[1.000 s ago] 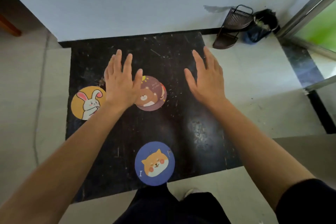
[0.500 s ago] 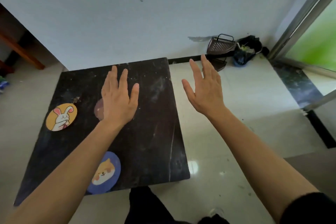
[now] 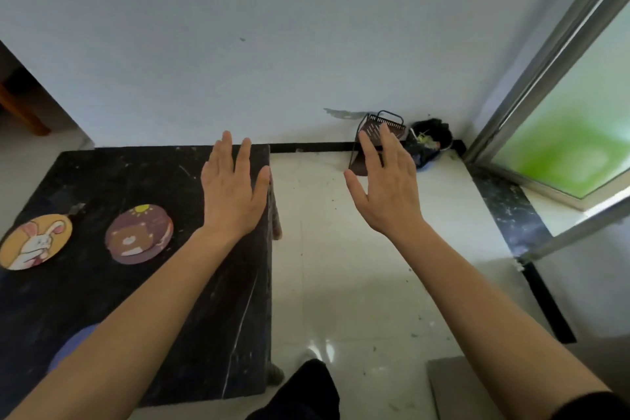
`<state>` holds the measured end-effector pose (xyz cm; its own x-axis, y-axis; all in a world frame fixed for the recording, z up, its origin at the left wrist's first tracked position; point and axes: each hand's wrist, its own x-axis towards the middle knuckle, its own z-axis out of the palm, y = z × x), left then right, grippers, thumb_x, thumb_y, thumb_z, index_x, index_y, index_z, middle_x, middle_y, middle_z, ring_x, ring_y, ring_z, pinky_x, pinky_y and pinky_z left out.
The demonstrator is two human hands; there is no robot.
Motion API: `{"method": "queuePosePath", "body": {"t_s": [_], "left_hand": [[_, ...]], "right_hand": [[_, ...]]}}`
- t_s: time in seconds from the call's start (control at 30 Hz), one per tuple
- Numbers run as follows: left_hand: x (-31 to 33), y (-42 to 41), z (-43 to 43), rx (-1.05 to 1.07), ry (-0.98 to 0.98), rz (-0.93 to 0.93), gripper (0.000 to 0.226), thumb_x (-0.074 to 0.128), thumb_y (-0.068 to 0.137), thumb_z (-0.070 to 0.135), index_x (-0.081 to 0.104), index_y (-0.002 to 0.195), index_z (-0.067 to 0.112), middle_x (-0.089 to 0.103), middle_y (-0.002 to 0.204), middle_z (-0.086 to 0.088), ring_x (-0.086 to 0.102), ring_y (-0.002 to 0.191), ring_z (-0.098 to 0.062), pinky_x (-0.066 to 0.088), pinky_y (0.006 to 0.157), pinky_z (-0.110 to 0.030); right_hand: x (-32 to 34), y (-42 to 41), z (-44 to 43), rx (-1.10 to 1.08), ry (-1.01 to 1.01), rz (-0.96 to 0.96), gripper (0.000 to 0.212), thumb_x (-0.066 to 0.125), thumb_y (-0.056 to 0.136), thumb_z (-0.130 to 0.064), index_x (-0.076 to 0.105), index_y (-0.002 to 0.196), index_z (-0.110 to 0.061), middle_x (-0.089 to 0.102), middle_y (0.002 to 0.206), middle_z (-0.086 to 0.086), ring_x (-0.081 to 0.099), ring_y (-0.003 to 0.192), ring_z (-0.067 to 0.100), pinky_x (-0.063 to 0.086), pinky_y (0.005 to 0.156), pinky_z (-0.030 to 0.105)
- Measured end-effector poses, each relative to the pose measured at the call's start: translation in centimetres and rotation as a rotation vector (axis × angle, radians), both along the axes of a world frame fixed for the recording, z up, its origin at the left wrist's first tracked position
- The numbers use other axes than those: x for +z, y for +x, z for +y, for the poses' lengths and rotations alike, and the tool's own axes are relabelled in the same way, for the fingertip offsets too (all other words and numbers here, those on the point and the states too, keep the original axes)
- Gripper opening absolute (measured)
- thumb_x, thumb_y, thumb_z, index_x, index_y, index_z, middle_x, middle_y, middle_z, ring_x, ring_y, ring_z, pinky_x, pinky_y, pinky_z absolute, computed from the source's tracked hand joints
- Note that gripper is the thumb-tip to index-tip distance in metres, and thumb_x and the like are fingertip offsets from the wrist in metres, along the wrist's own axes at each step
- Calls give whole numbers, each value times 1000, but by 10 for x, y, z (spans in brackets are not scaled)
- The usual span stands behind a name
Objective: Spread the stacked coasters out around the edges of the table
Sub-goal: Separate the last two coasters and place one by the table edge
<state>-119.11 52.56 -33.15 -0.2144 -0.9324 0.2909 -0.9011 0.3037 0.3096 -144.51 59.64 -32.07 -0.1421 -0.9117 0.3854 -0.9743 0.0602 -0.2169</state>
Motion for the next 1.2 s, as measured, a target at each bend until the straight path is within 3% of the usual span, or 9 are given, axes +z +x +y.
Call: {"method": "queuePosePath", "body": {"t_s": [0.23, 0.43, 0.7, 0.83, 1.0, 1.2], "left_hand": [[-54, -24, -80, 112, 151, 56, 70, 17, 99, 56, 19, 154, 14, 5, 165, -17, 6, 151, -33, 12, 121, -51], [-68, 17, -131, 278, 257, 70, 68, 20, 99, 56, 16, 155, 17, 6, 165, -16, 6, 151, -33, 13, 120, -53], [-100, 105, -123, 629, 441, 184, 67, 30, 98, 56, 18, 154, 21, 9, 165, -10, 9, 150, -32, 17, 118, -53], [-130, 148, -113, 854, 530, 314, 63, 33, 98, 54, 23, 152, 24, 13, 164, -10, 10, 149, -36, 22, 115, -57], [-169, 191, -123, 1157, 597, 451, 63, 39, 98, 52, 25, 152, 22, 15, 163, -13, 11, 149, -33, 25, 113, -56], [-204, 233, -155, 1477, 618, 633, 64, 44, 98, 42, 27, 152, 10, 23, 160, -18, 18, 148, -34, 21, 118, -52]], "right_hand": [[-36, -29, -107, 93, 212, 116, 66, 39, 99, -51, 21, 155, -20, 12, 164, 16, 18, 148, 35, 20, 119, 49], [-34, 2, -223, 241, 326, 148, 67, 37, 99, -50, 17, 155, -19, 14, 163, 16, 19, 149, 35, 23, 119, 51], [-64, 132, -323, 506, 512, 24, 61, 41, 99, -48, 24, 151, -19, 26, 160, 10, 27, 146, 31, 29, 115, 49], [-104, 212, -356, 656, 638, -17, 62, 42, 98, -49, 27, 151, -20, 36, 154, 8, 39, 138, 29, 41, 107, 48], [-169, 303, -379, 804, 892, -137, 61, 45, 96, -47, 30, 149, -20, 48, 143, 9, 50, 128, 30, 43, 98, 45], [-220, 372, -396, 936, 1157, 6, 48, 41, 95, -54, 63, 120, -19, 69, 112, 7, 64, 103, 31, 43, 73, 36]]}}
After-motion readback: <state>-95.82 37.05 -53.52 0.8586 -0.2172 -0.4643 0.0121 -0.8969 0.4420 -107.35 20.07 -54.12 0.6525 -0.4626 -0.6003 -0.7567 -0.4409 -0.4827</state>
